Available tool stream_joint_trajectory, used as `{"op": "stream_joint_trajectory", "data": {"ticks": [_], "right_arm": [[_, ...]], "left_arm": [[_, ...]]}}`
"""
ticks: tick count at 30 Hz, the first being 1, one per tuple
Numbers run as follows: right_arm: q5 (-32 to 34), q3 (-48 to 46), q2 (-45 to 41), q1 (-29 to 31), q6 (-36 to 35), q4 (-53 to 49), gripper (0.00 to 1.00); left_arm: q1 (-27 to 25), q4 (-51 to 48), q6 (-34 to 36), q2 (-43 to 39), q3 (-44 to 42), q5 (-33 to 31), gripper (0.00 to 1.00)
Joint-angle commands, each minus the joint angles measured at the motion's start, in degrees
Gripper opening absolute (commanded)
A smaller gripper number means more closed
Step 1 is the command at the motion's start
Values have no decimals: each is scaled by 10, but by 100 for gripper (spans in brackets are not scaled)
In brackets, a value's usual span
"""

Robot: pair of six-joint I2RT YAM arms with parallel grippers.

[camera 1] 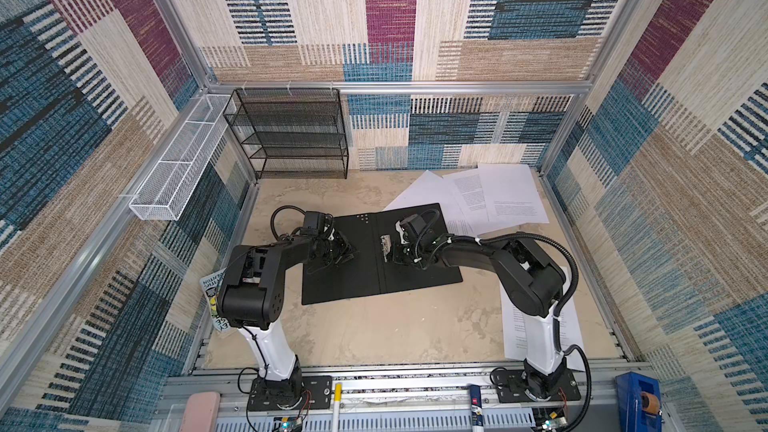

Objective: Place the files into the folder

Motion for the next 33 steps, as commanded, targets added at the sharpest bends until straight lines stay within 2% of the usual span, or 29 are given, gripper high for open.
{"op": "stream_joint_trajectory", "data": {"ticks": [1,5,10,14,16,22,25,27,30,33], "right_arm": [[52,-13,-11,-7,9,-74,0],[19,-3,-36,-6,-2,-62,0],[-91,49,-17,-6,-36,-37,0],[-131,110,16,-7,-46,-37,18],[-137,145,30,-8,-47,-44,32],[-163,241,76,-17,-42,-53,54],[-165,285,99,-29,-48,-73,57],[-142,283,85,-33,-61,-84,69],[-115,256,48,-38,-82,-107,70],[-109,160,-22,-37,-91,-85,61]], "left_arm": [[6,-128,11,20,-8,-128,35],[6,-128,14,23,-6,-127,35],[6,-131,22,29,1,-122,35],[6,-127,22,31,-1,-116,35],[5,-127,22,27,-3,-113,35],[5,-129,20,14,-4,-107,35],[6,-129,18,4,-1,-100,36],[6,-137,20,3,8,-96,36],[6,-136,17,1,13,-84,36],[7,-133,14,-1,16,-74,36]]}}
